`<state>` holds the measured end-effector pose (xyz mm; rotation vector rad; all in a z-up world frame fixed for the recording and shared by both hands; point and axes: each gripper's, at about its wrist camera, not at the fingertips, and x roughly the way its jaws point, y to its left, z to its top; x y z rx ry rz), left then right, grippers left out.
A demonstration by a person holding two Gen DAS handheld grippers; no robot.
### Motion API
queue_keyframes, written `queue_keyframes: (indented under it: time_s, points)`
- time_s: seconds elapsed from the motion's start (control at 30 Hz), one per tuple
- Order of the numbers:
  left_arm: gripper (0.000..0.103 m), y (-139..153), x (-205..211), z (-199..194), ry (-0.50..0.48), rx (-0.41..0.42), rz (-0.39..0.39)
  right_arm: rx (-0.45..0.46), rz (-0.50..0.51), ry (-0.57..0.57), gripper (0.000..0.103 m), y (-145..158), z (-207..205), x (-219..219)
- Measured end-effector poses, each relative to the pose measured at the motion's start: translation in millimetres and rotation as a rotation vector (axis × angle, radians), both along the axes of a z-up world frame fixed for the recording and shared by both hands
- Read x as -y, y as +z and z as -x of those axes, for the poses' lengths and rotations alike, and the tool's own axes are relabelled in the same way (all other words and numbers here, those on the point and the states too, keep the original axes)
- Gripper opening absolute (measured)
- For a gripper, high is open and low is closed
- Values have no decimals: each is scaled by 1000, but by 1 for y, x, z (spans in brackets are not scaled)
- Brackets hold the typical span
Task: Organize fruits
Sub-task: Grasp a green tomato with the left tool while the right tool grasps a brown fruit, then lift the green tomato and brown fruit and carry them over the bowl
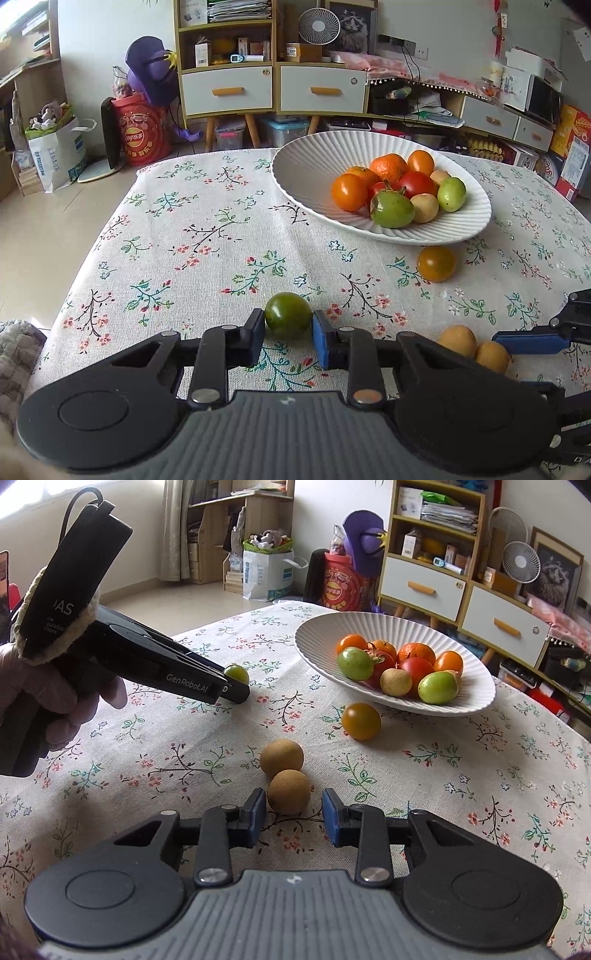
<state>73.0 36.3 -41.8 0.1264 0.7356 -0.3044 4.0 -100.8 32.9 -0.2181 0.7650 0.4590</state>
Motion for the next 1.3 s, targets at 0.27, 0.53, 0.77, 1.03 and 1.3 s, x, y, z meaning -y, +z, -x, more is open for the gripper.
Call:
queue_keyframes:
  time_s: [0.27, 0.53, 0.77, 1.03, 1.3]
  points:
    - [22, 0, 0, 0, 0, 0, -1, -4, -5, 2, 24, 1, 0, -2]
    - [21, 2, 1, 2, 3, -1, 3, -9, -6, -1, 22, 3, -1, -1]
    - [21, 11, 4, 5, -4, 11, 17, -16, -30, -27, 22, 9, -4, 3]
    - [21, 22, 8, 5, 14, 21, 43, -32, -90, -111, 22, 18, -19, 14]
    - [21, 43, 19, 1, 14, 55, 81, 5, -128, -189, 22, 36, -44, 26]
